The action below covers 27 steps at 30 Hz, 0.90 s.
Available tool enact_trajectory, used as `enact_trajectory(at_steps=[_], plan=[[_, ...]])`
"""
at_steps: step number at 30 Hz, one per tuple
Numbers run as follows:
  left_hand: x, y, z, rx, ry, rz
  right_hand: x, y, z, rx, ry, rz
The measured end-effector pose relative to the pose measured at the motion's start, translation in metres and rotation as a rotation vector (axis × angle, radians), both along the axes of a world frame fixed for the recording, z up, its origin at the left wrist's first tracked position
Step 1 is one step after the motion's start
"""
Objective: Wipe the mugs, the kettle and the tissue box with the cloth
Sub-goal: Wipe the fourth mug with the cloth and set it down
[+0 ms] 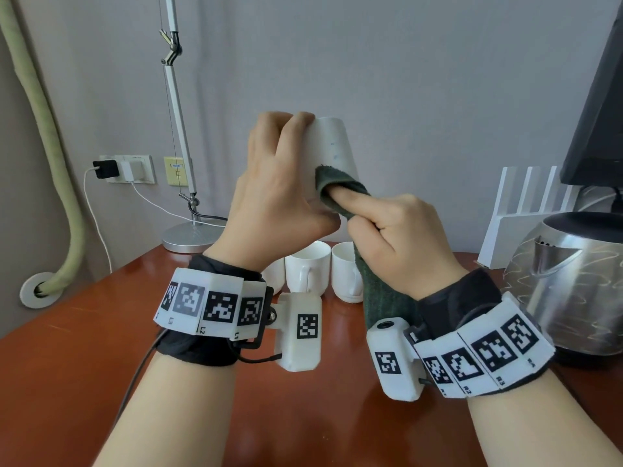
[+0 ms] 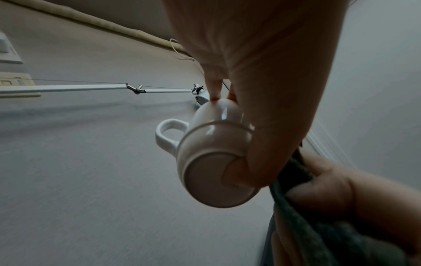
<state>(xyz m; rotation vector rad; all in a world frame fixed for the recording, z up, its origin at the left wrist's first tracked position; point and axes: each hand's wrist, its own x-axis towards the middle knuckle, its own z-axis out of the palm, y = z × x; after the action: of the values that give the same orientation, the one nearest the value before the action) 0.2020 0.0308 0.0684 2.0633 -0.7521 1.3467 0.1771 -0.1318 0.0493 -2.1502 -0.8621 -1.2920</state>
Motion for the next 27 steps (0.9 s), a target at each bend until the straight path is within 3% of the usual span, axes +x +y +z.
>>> enact_trajectory(at_steps=[6, 13, 17, 22, 27], plan=[[-0.003, 0.0, 0.001, 0.048, 0.001, -0.025, 0.005, -0.009, 0.003, 0.077, 0.017, -0.101], [-0.004, -0.001, 0.002, 0.041, 0.021, 0.001, -0.002, 0.0, 0.001, 0.028, -0.044, 0.035], [-0.008, -0.008, -0.001, 0.1, 0.037, -0.056, -0.003, 0.004, 0.003, 0.012, -0.079, -0.045], [-0.01, -0.004, 0.0, 0.135, 0.065, -0.08, -0.001, -0.01, 0.011, 0.103, 0.005, -0.183], [-0.01, 0.001, 0.003, 0.101, 0.033, -0.069, -0.002, -0.008, 0.009, 0.11, -0.017, -0.086]])
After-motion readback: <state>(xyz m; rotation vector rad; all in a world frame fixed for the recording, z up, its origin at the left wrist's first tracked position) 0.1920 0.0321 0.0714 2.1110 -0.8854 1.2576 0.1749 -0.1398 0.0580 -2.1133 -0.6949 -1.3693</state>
